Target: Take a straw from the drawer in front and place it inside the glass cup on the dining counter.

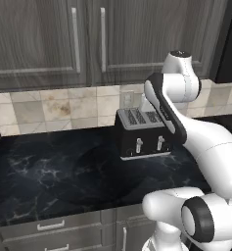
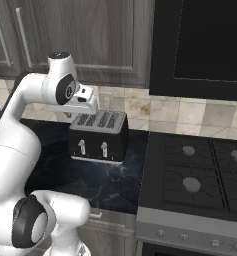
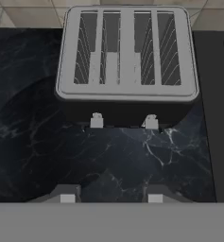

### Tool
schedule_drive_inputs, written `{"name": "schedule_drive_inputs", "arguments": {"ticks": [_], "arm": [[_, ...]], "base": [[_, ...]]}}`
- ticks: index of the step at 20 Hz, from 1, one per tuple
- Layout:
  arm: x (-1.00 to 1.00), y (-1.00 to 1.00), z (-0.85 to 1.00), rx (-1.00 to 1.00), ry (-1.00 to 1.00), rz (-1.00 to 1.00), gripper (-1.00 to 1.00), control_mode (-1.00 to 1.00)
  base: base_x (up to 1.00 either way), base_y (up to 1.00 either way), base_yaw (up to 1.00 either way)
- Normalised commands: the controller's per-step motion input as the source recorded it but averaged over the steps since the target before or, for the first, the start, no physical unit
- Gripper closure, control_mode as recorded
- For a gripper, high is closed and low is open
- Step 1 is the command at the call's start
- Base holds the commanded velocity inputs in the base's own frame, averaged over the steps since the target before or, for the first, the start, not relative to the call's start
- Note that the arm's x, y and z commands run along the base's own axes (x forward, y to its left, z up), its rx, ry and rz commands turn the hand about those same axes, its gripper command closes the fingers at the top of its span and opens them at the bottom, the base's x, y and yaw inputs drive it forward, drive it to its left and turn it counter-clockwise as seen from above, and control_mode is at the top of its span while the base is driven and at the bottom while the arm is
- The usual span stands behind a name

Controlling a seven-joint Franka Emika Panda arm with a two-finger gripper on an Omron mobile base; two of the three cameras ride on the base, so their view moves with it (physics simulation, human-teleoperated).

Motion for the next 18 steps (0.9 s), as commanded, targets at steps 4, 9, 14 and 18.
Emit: {"name": "schedule_drive_inputs", "arguments": {"ticks": [4,9,14,18], "arm": [[0.00,0.00,0.00,0.00,0.00,0.00,-1.00,1.00],[0.00,0.00,0.00,0.00,0.00,0.00,-1.00,1.00],[0.00,0.00,0.00,0.00,0.00,0.00,-1.00,1.00],[0.00,0.00,0.00,0.00,0.00,0.00,-1.00,1.00]], "base": [[0.00,0.00,0.00],[-0.01,0.00,0.00],[-0.79,0.01,0.05],[-1.00,0.00,0.07]]}}
